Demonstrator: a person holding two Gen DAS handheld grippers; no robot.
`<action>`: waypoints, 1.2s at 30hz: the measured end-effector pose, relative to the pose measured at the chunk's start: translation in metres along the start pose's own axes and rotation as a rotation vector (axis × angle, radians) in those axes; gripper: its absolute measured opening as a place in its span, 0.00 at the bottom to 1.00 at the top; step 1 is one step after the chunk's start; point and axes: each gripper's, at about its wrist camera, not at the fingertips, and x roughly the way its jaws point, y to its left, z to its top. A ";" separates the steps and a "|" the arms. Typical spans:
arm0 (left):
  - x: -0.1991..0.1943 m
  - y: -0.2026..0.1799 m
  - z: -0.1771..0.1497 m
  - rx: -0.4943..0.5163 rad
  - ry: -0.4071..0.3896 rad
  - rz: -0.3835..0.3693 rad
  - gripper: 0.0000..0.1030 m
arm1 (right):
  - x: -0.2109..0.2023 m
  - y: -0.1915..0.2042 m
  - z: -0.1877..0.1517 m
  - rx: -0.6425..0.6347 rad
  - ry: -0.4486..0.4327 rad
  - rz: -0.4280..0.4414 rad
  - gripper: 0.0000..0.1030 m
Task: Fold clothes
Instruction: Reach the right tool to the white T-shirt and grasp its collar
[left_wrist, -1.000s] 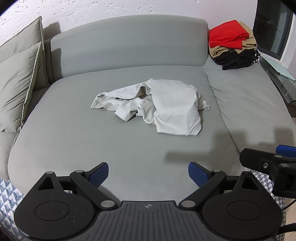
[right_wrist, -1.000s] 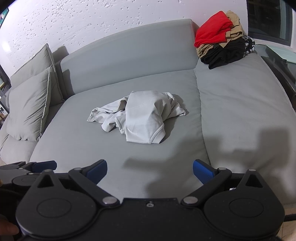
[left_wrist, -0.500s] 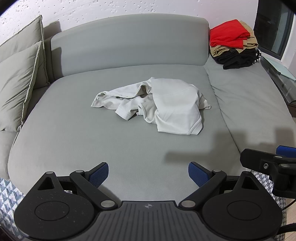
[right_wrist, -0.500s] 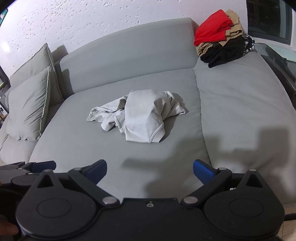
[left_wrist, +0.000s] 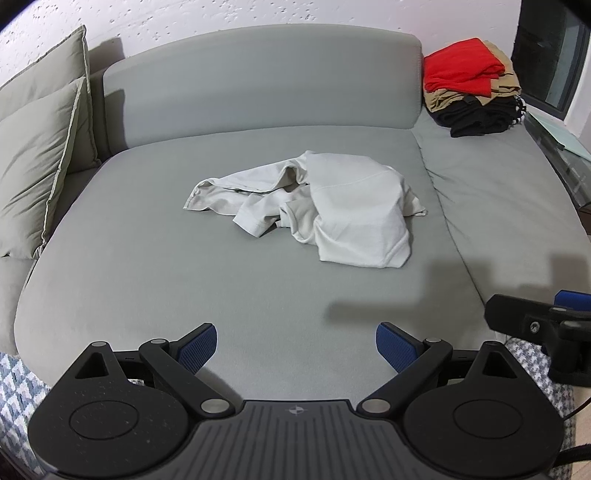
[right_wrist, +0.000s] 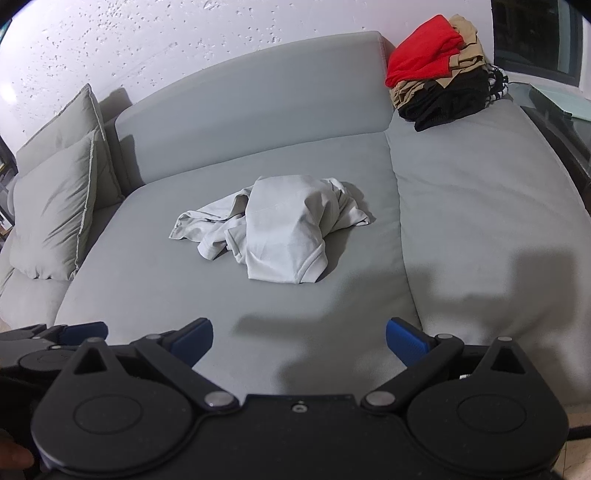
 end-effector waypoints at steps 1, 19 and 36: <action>0.002 0.004 0.000 -0.008 -0.006 0.003 0.93 | 0.002 0.001 0.001 -0.010 -0.003 -0.006 0.98; 0.050 0.095 0.015 -0.185 -0.127 0.030 0.77 | 0.134 0.058 0.077 -0.103 -0.006 0.120 0.62; 0.090 0.101 0.023 -0.247 -0.103 -0.097 0.78 | 0.182 0.024 0.111 0.046 -0.019 -0.051 0.05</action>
